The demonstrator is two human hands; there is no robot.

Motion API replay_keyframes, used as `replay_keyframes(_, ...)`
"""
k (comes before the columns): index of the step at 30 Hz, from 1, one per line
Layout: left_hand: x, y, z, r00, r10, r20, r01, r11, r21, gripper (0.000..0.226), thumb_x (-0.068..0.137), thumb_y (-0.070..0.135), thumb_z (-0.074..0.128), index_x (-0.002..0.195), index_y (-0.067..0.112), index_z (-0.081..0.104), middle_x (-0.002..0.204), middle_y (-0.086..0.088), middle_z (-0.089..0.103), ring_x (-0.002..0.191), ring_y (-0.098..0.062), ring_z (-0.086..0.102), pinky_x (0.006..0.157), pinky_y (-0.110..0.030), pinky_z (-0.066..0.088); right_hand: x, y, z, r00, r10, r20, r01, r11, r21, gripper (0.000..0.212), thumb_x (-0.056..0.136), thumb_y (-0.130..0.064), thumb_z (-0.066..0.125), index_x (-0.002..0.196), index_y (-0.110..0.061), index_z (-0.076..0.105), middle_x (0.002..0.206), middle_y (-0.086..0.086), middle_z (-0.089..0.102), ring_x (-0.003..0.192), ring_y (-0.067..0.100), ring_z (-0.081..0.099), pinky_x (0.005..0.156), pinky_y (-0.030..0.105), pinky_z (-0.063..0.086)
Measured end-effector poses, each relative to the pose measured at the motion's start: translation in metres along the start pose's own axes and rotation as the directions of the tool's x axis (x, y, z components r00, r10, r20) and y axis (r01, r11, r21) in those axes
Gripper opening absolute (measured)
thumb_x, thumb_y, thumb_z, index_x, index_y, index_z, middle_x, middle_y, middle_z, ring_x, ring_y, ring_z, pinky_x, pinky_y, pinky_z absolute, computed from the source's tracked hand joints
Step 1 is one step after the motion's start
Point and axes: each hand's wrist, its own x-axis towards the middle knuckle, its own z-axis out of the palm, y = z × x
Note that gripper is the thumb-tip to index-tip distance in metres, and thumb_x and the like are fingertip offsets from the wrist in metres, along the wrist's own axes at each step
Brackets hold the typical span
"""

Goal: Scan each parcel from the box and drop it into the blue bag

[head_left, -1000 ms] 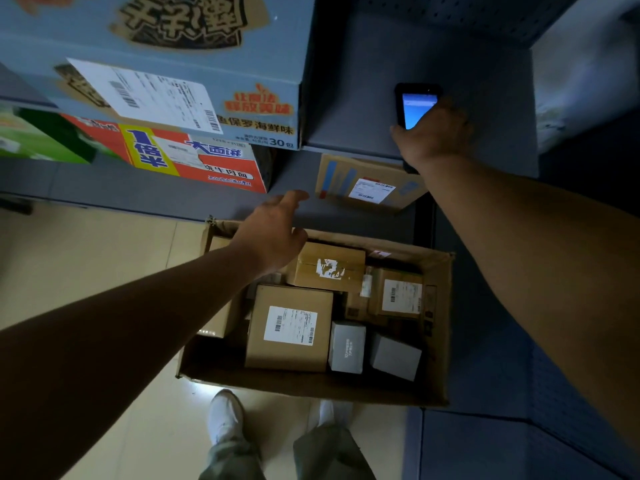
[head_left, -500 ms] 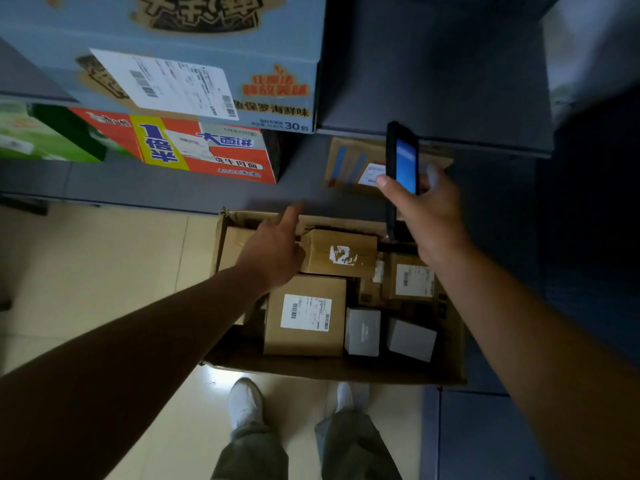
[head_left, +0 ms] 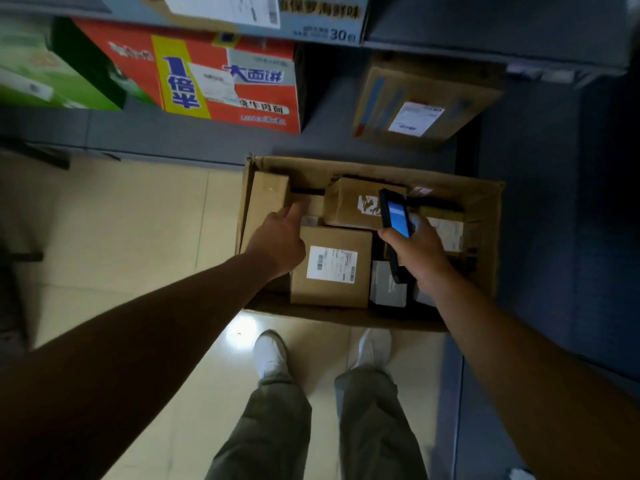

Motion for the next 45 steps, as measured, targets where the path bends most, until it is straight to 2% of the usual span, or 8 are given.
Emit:
replay_keyframes(3,-0.010,-0.025,0.017,0.998,-0.057,0.041,0.056,0.998,0.030,0.055,0.094,0.019,0.066,0.144,0.021,0.044,0.132,-0.009,0.060,0.119,-0.033,0.056,0.095,-0.050,0.054,-0.008,0.019,0.012,0.988,0.083,0.128,-0.114,0.960,0.255,0.049,0.083,-0.042,0.069,0.129,-0.030,0.056,0.096,-0.007,0.067,0.089,0.011,0.064,0.065,0.026,0.045)
replay_keyframes(9,-0.023,-0.062,0.038,0.986,-0.078,0.150,0.077,0.997,0.013,0.061,0.085,0.006,0.065,0.142,0.021,0.049,0.138,-0.011,0.059,0.121,-0.034,0.056,0.095,-0.046,0.052,-0.018,0.048,0.030,0.954,-0.048,0.294,-0.180,0.696,0.695,0.056,0.082,-0.040,0.069,0.132,-0.017,0.057,0.109,0.006,0.061,0.094,0.019,0.057,0.077,0.036,0.046)
replay_keyframes(13,-0.024,-0.066,0.040,0.983,-0.086,0.163,0.082,0.996,0.037,0.068,0.086,0.004,0.066,0.148,0.020,0.044,0.141,-0.012,0.058,0.125,-0.035,0.056,0.096,-0.044,0.052,-0.018,0.048,0.038,0.958,-0.054,0.283,-0.121,0.815,0.567,0.042,0.088,-0.040,0.067,0.125,-0.024,0.059,0.096,-0.003,0.068,0.092,0.015,0.064,0.070,0.029,0.050)
replay_keyframes(17,-0.013,-0.061,0.036,0.988,-0.116,0.099,0.113,0.993,0.030,0.073,0.088,0.011,0.070,0.153,0.018,0.038,0.140,-0.015,0.057,0.127,-0.037,0.055,0.097,-0.046,0.052,-0.008,0.049,0.044,0.985,-0.081,0.152,0.052,0.981,0.188,0.042,0.083,-0.046,0.071,0.120,-0.037,0.052,0.094,-0.021,0.062,0.084,-0.006,0.062,0.061,0.009,0.044)
replay_keyframes(23,0.007,-0.063,0.040,0.982,-0.181,0.045,0.179,0.982,0.060,0.082,0.086,0.032,0.078,0.155,0.019,0.033,0.145,-0.016,0.049,0.131,-0.038,0.049,0.101,-0.051,0.050,0.007,0.067,0.058,0.966,-0.255,0.044,0.257,0.920,-0.297,0.076,0.073,-0.051,0.080,0.136,-0.026,0.043,0.122,-0.006,0.048,0.105,0.003,0.039,0.067,0.006,0.024)
replay_keyframes(35,0.051,-0.110,0.089,0.923,-0.372,-0.097,0.384,0.898,0.214,0.119,0.079,0.068,0.073,0.161,0.031,-0.004,0.164,-0.018,0.013,0.144,-0.043,0.030,0.104,-0.061,0.043,0.048,0.085,0.105,0.956,-0.277,0.092,0.292,0.922,-0.254,0.082,0.077,-0.053,0.076,0.143,-0.028,0.033,0.124,-0.004,0.048,0.106,0.009,0.046,0.061,0.011,0.033)
replay_keyframes(40,0.062,-0.116,0.109,0.895,-0.434,-0.101,0.445,0.882,0.154,0.125,0.081,0.053,0.079,0.159,0.037,-0.018,0.158,-0.022,0.017,0.133,-0.046,0.039,0.100,-0.061,0.049,0.054,0.095,0.112,0.962,-0.256,0.093,0.270,0.940,-0.207,0.084,0.079,-0.059,0.069,0.147,-0.032,0.027,0.146,-0.001,0.041,0.131,0.019,0.041,0.086,0.029,0.036)
replay_keyframes(45,0.059,-0.123,0.087,0.892,-0.415,-0.178,0.424,0.906,0.010,0.120,0.078,0.047,0.084,0.156,0.041,-0.007,0.141,-0.023,0.035,0.118,-0.046,0.050,0.087,-0.057,0.051,0.049,0.093,0.100,0.962,-0.266,0.058,0.271,0.955,-0.121,0.072,0.079,-0.059,0.067,0.139,-0.041,0.031,0.111,-0.028,0.043,0.094,-0.010,0.045,0.064,0.011,0.034)
